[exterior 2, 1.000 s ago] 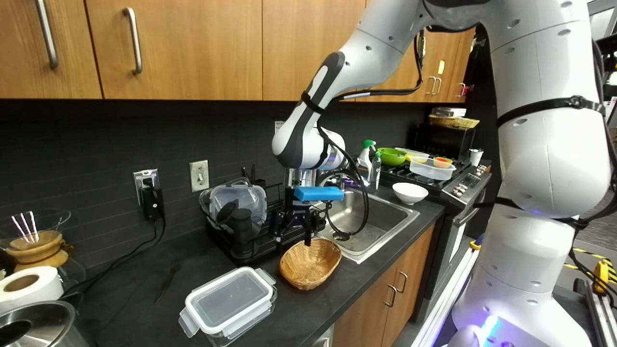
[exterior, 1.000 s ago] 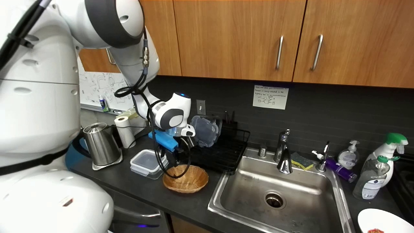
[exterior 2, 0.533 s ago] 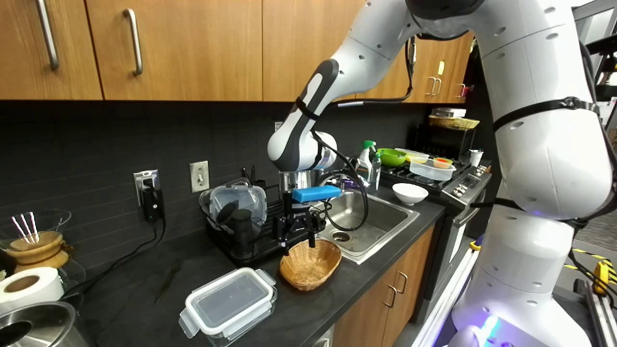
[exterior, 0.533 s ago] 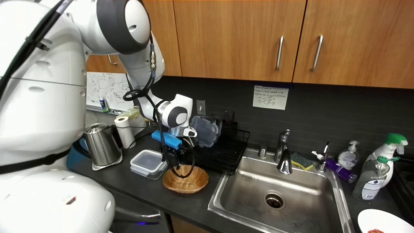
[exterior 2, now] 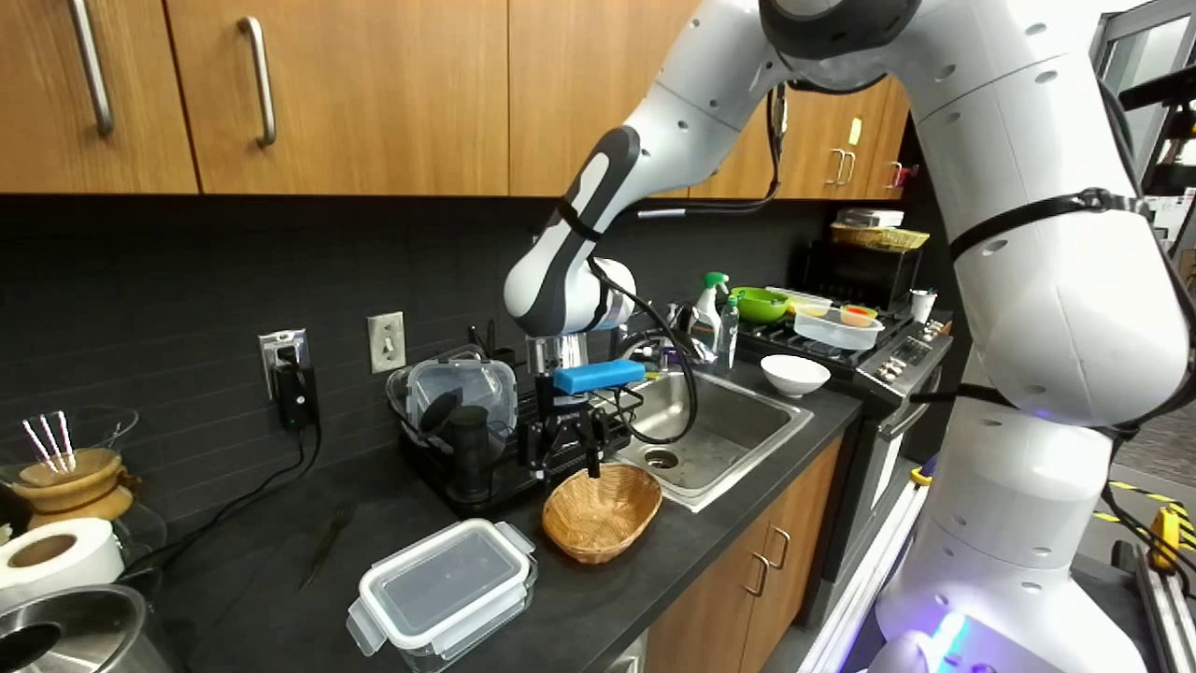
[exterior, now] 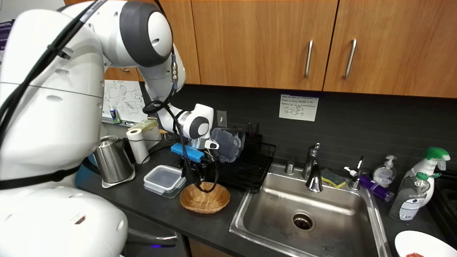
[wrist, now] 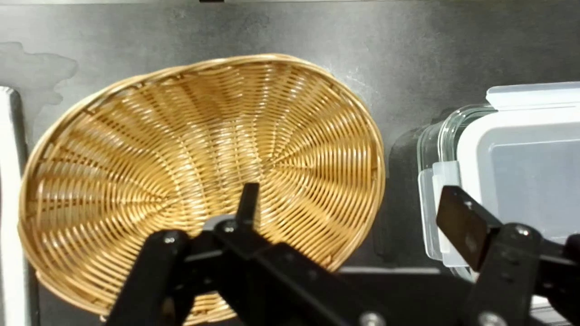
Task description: Put the bowl on the lunch box
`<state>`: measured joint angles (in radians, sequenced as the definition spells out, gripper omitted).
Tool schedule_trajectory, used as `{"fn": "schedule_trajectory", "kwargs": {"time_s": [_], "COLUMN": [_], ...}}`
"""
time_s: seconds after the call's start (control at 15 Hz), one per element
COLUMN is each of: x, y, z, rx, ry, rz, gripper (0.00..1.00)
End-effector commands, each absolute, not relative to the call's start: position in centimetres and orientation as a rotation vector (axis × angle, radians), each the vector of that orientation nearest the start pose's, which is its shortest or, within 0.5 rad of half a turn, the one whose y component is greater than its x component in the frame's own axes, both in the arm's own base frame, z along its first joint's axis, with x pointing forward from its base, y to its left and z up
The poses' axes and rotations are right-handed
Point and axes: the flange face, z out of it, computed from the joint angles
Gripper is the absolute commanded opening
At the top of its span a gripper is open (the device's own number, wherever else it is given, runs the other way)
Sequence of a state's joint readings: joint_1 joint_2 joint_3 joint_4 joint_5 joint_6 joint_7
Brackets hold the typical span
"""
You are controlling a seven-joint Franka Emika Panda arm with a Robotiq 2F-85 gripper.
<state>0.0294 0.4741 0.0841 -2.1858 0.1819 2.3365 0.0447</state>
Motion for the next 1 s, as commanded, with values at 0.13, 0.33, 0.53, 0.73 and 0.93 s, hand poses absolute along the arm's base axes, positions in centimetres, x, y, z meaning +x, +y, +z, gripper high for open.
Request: {"fn": "schedule_trajectory", "kwargs": {"time_s": [0.13, 0.33, 0.53, 0.73, 0.93], "x": [53.7, 53.3, 53.4, 53.7, 54.6], "y": [5.6, 5.7, 5.5, 5.5, 6.4], "z": [13.5, 13.7, 13.4, 13.4, 12.5], "rx": [-2.989, -2.978, -2.975, -2.976, -2.981], "ry": [0.069, 0.055, 0.039, 0.020, 0.009], "rz": [0.473, 0.472, 0.472, 0.480, 0.568], "gripper": [1.00, 1.00, 1.00, 1.00, 1.00]}}
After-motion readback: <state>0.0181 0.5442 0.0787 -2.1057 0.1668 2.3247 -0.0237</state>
